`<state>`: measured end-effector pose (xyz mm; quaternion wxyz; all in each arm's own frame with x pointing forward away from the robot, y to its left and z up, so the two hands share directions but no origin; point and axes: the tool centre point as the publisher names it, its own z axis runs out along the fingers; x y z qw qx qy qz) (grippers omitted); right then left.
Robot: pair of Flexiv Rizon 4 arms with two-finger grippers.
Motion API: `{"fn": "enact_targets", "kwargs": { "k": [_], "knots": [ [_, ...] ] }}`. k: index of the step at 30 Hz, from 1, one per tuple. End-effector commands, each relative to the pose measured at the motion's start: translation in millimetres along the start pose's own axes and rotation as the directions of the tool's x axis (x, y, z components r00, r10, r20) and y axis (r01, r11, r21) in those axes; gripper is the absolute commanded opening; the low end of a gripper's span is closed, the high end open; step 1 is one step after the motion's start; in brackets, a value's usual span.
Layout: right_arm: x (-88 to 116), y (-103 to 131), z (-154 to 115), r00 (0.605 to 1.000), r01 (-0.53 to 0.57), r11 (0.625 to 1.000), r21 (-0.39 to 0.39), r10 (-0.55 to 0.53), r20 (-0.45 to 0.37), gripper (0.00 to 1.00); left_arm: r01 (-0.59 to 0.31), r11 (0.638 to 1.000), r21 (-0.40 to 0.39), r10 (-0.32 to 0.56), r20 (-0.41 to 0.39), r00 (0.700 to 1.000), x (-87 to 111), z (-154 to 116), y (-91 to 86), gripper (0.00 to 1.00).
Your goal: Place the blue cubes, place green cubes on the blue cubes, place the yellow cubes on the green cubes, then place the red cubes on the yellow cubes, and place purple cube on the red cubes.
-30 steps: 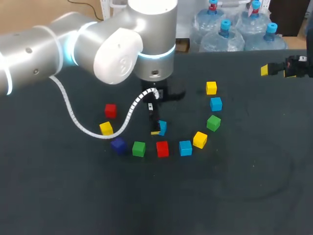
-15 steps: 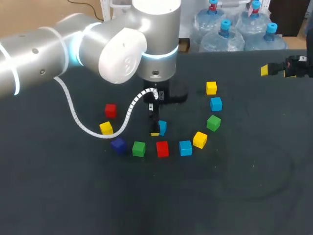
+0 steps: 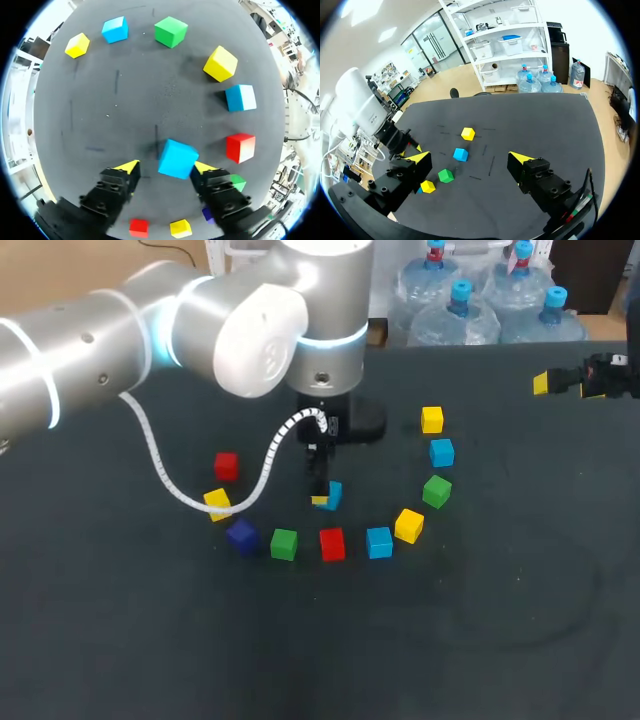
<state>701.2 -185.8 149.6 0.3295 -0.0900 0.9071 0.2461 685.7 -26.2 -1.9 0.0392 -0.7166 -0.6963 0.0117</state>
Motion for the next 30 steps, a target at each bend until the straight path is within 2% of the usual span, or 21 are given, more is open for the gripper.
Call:
{"fn": "enact_targets", "kwargs": {
  "k": [1, 3, 5, 14, 17, 21, 30],
  "knots": [
    [0.4, 0.9, -0.2, 1.0, -0.001, 1.0, 0.005, 0.001, 0.001, 1.0, -0.002, 1.0, 0.008, 0.002, 0.003, 1.0, 0.8, 1.1, 2.4, 0.3],
    [0.4, 0.9, -0.2, 1.0, -0.001, 1.0, 0.005, 0.001, 0.001, 1.0, -0.002, 1.0, 0.011, 0.002, 0.006, 1.0, 0.4, 1.0, 1.6, 0.2],
    [0.4, 0.9, -0.2, 1.0, -0.001, 1.0, 0.005, 0.001, 0.001, 1.0, -0.002, 1.0, 0.011, 0.002, 0.008, 1.0, -0.4, 0.0, 0.5, 0.0],
    [0.4, 0.9, -0.2, 1.0, -0.001, 1.0, 0.005, 0.001, 0.001, 1.0, 0.021, 1.0, 0.012, -0.021, 0.021, 1.0, -8.1, -9.4, -10.0, 0.0],
    [0.4, 0.9, -0.2, 1.0, -0.001, 1.0, 0.005, 0.001, 0.001, 1.0, 0.097, 0.992, 0.079, -0.095, -0.033, 0.995, -7.0, -8.3, -11.4, 0.0],
    [0.4, 0.9, -0.2, 1.0, -0.001, 1.0, 0.005, 0.001, 0.001, 1.0, 0.19, 0.976, 0.103, -0.179, -0.11, 0.978, -4.6, -6.8, -18.1, 0.0],
    [0.4, 0.9, -0.2, 1.0, -0.001, 1.0, 0.005, 0.001, 0.001, 1.0, 0.295, 0.955, 0.025, -0.29, -0.112, 0.95, -0.8, -9.1, -18.4, 0.0]
  ]
}}
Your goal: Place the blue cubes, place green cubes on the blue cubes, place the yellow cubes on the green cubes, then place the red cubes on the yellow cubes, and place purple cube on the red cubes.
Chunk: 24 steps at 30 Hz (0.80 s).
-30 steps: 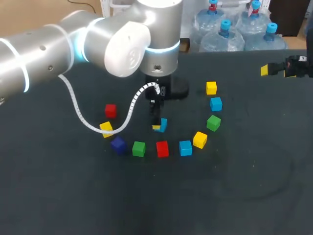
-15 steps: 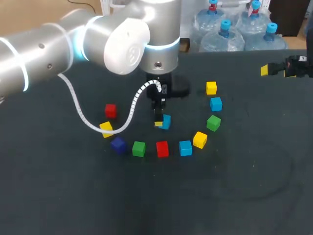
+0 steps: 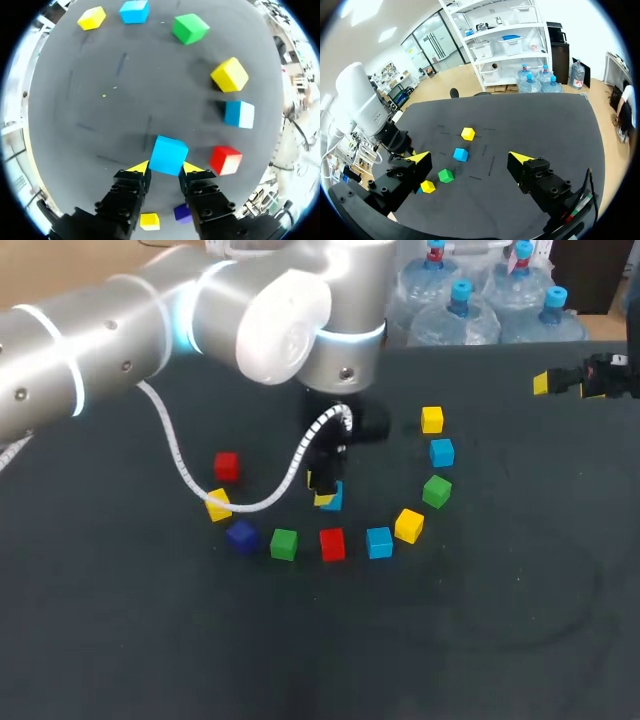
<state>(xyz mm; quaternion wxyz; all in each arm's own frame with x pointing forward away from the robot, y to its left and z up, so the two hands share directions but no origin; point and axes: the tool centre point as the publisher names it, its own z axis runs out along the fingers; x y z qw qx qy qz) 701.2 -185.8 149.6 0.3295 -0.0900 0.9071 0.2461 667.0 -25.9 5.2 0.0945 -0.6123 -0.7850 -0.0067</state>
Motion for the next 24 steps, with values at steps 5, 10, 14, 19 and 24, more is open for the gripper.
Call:
{"fn": "enact_targets", "kwargs": {
  "k": [5, 10, 14, 19, 24],
  "knots": [
    [0.4, 0.9, -0.2, 1.0, -0.001, 1.0, 0.005, 0.001, 0.001, 1.0, 0.093, 0.995, -0.047, -0.094, -0.021, 0.995, 5.6, -3.4, 6.0, 0.0],
    [0.4, 0.9, -0.2, 1.0, -0.001, 1.0, 0.005, 0.001, 0.001, 1.0, 0.105, 0.993, -0.048, -0.105, -0.007, 0.994, 6.6, -2.4, 10.8, 0.0],
    [0.4, 0.9, -0.2, 1.0, -0.001, 1.0, 0.005, 0.001, 0.001, 1.0, 0.107, 0.993, -0.05, -0.106, 0.016, 0.994, 4.1, -0.9, 13.1, 0.0],
    [0.4, 0.9, -0.2, 1.0, -0.001, 1.0, 0.005, 0.001, 0.001, 1.0, 0.106, 0.993, -0.053, -0.105, 0.03, 0.994, 2.0, 1.1, 18.9, 0.0],
    [0.4, 0.9, -0.2, 1.0, -0.001, 1.0, 0.005, 0.001, 0.001, 1.0, 0.121, 0.99, -0.066, -0.119, 0.031, 0.992, 3.1, -0.4, 20.4, 0.0]
  ]
}}
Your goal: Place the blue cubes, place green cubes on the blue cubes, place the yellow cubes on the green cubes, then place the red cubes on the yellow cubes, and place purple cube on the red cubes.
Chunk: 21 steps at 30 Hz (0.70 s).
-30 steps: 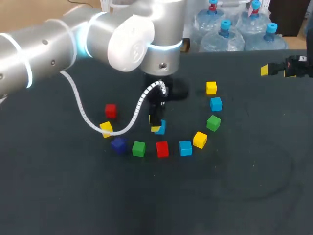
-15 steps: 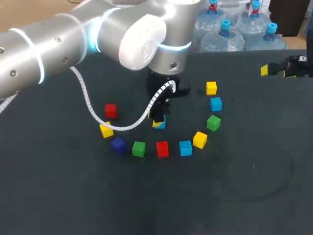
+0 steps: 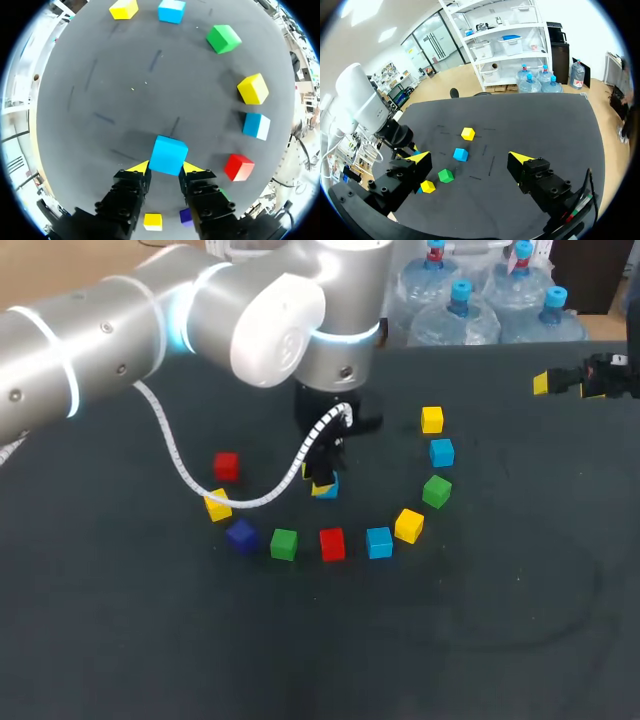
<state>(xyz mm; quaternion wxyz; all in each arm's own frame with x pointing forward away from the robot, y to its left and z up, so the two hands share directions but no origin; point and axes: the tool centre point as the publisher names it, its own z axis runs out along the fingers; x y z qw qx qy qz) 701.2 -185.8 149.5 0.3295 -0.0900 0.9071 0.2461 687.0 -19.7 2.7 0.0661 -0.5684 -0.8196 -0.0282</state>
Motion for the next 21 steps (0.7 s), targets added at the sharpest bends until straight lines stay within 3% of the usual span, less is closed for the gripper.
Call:
{"fn": "enact_targets", "kwargs": {
  "k": [1, 15, 21],
  "knots": [
    [0.4, 0.9, -0.2, 1.0, -0.001, 1.0, 0.005, 0.001, 0.001, 1.0, 0.007, 1.0, -0.009, -0.007, 0.002, 1.0, 2.7, -0.9, 0.0, 0.0],
    [0.4, 0.9, -0.2, 1.0, -0.001, 1.0, 0.005, 0.001, 0.001, 1.0, 0.034, 0.999, -0.014, -0.034, 0.022, 0.999, 2.8, 1.9, 2.1, 0.0],
    [0.4, 0.9, -0.2, 1.0, -0.001, 1.0, 0.005, 0.001, 0.001, 1.0, 0.036, 0.999, -0.004, -0.036, 0.025, 0.999, 6.2, 4.6, 1.5, 0.09]
  ]
}}
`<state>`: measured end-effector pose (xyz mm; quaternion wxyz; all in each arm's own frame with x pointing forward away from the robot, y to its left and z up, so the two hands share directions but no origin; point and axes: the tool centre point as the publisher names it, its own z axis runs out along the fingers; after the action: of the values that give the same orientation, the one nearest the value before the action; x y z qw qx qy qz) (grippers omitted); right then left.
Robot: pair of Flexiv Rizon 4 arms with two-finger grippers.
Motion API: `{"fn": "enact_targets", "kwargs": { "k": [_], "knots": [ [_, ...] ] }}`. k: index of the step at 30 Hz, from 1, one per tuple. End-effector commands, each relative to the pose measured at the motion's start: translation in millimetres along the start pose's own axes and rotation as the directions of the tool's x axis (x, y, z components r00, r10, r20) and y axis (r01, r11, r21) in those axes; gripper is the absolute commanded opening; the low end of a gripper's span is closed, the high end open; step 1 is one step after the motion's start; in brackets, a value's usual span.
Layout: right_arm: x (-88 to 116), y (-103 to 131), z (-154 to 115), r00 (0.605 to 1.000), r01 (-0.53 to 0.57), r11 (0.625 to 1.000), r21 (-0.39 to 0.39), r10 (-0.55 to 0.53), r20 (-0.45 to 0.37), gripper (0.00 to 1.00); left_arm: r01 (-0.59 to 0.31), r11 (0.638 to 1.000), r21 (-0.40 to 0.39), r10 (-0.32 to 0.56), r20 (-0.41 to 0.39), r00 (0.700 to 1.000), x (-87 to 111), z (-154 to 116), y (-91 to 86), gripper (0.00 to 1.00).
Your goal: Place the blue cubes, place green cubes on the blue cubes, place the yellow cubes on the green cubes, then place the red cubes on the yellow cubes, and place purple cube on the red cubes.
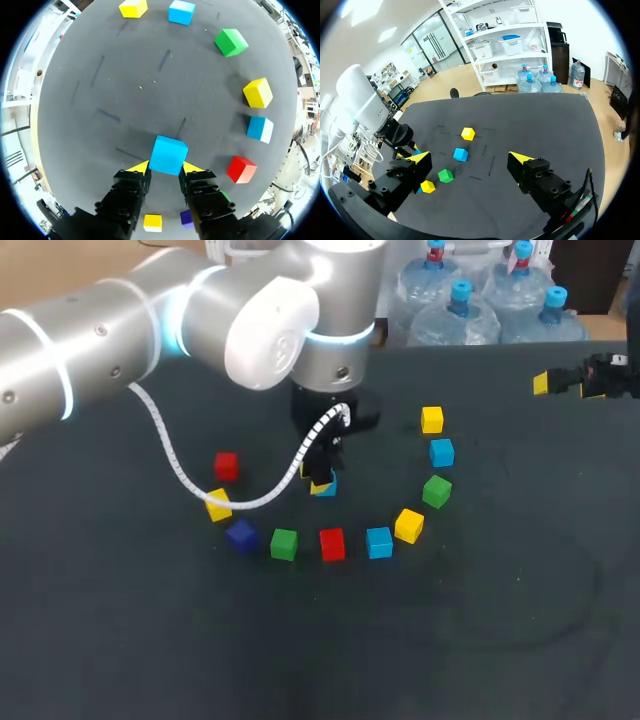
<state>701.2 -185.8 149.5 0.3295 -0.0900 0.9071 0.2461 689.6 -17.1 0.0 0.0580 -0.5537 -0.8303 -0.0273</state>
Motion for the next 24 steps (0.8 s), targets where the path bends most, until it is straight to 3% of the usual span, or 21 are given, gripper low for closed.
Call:
{"fn": "enact_targets", "kwargs": {
  "k": [1, 4, 9, 10, 11, 13, 20, 24],
  "knots": [
    [0.4, 0.9, -0.2, 1.0, -0.001, 1.0, 0.005, 0.001, 0.001, 1.0, 0.001, 1.0, 0.003, -0.001, 0.009, 1.0, 5.9, 2.5, -1.8, 0.11],
    [0.4, 0.9, -0.2, 1.0, -0.001, 1.0, 0.005, 0.001, 0.001, 1.0, 0.002, 1.0, 0.008, -0.002, 0.009, 1.0, 7.0, 3.6, -1.5, 0.17],
    [0.4, 0.9, -0.2, 1.0, -0.001, 1.0, 0.005, 0.001, 0.001, 1.0, 0.0, 1.0, 0.009, 0.0, 0.008, 1.0, 7.2, 3.4, -0.7, 0.47],
    [0.4, 0.9, -0.2, 1.0, -0.001, 1.0, 0.005, 0.001, 0.001, 1.0, 0.0, 1.0, 0.01, 0.0, 0.008, 1.0, 7.2, 3.6, -0.7, 0.55],
    [0.4, 0.9, -0.2, 1.0, -0.001, 1.0, 0.005, 0.001, 0.001, 1.0, 0.0, 1.0, 0.011, 0.0, 0.008, 1.0, 7.3, 4.1, -0.6, 0.76],
    [0.4, 0.9, -0.2, 1.0, -0.001, 1.0, 0.005, 0.001, 0.001, 1.0, 0.001, 1.0, 0.014, -0.001, 0.009, 1.0, 7.6, 4.6, -0.7, 1.0],
    [0.4, 0.9, -0.2, 1.0, -0.001, 1.0, 0.005, 0.001, 0.001, 1.0, 0.002, 1.0, 0.008, -0.003, 0.043, 0.999, 10.2, 1.4, -0.2, 1.0],
    [0.4, 0.9, -0.2, 1.0, -0.001, 1.0, 0.005, 0.001, 0.001, 1.0, -0.063, 0.997, -0.04, 0.068, 0.122, 0.99, 14.7, -10.0, 3.4, 1.0]
  ]
}}
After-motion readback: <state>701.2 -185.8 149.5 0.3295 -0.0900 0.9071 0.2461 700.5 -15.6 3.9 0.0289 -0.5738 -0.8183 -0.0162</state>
